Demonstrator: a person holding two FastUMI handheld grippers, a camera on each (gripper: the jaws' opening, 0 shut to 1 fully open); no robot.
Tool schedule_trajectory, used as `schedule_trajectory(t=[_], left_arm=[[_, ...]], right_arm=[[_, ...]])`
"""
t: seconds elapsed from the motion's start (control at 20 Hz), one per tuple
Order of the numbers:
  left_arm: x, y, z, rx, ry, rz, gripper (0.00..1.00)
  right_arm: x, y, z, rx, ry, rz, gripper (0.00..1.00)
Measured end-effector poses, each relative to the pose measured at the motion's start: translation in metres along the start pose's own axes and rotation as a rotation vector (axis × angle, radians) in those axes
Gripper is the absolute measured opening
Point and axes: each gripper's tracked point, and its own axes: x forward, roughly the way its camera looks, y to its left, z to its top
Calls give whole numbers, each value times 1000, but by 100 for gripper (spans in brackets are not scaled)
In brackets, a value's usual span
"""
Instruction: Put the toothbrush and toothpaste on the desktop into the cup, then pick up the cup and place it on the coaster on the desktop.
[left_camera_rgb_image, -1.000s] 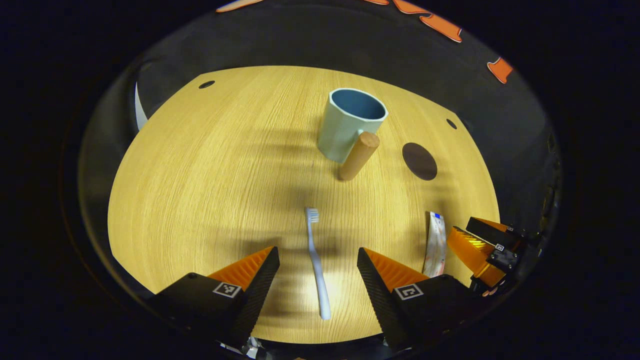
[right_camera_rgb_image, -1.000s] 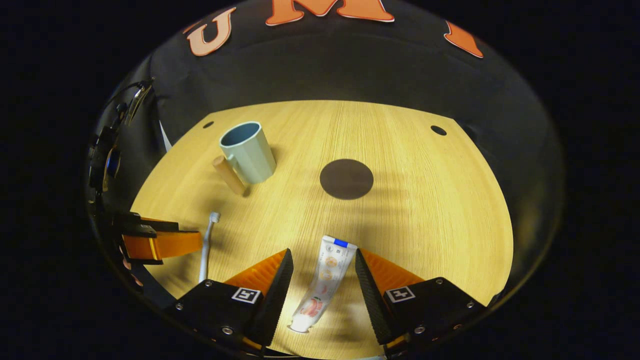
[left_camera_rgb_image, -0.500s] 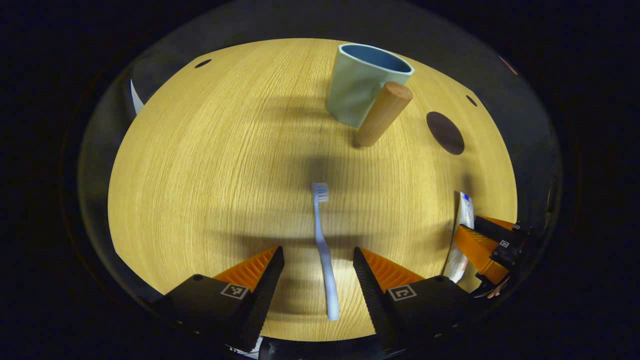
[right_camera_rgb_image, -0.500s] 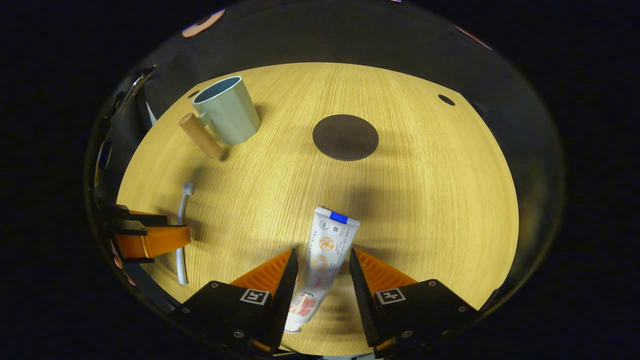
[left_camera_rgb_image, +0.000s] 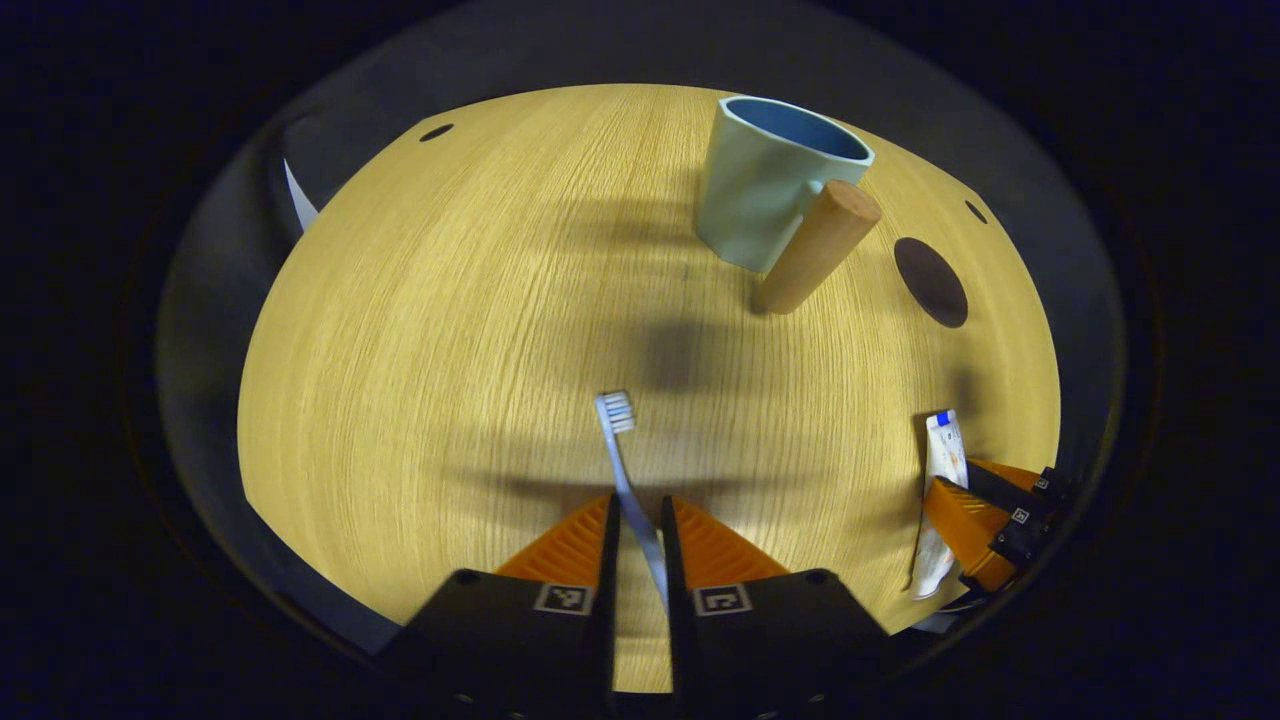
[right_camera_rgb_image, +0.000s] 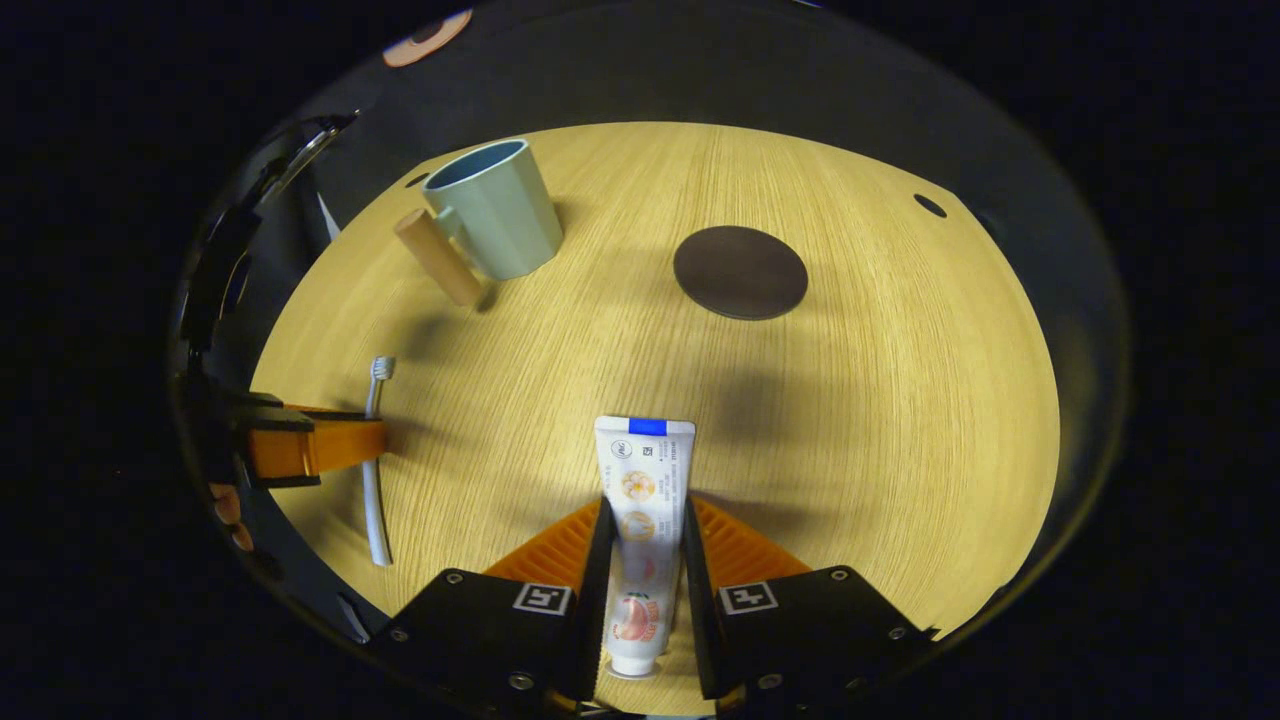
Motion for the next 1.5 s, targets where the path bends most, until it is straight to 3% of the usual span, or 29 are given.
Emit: schedule_trajectory(t=[0.1, 0.35, 0.55, 0.85, 1.25, 1.5], left_arm=[[-5, 4, 5, -6, -13, -1, 14], [0, -1, 0, -26, -72, -32, 8], [4, 14, 2, -29, -90, -14, 8], [5, 29, 14, -24, -178, -18, 8], [26, 36, 40, -59, -324, -70, 8], [22, 33, 59, -47, -375, -91, 8]], right_arm=[[-1, 1, 0, -26, -21, -5, 36], [-2, 3, 2, -29, -81, 14, 19], [-2, 3, 3, -5, -115, 30, 19], [-17, -1, 15, 14, -215, -8, 19], [-50, 2, 38, 54, -348, 50, 19], [-52, 10, 38, 97, -357, 114, 11]])
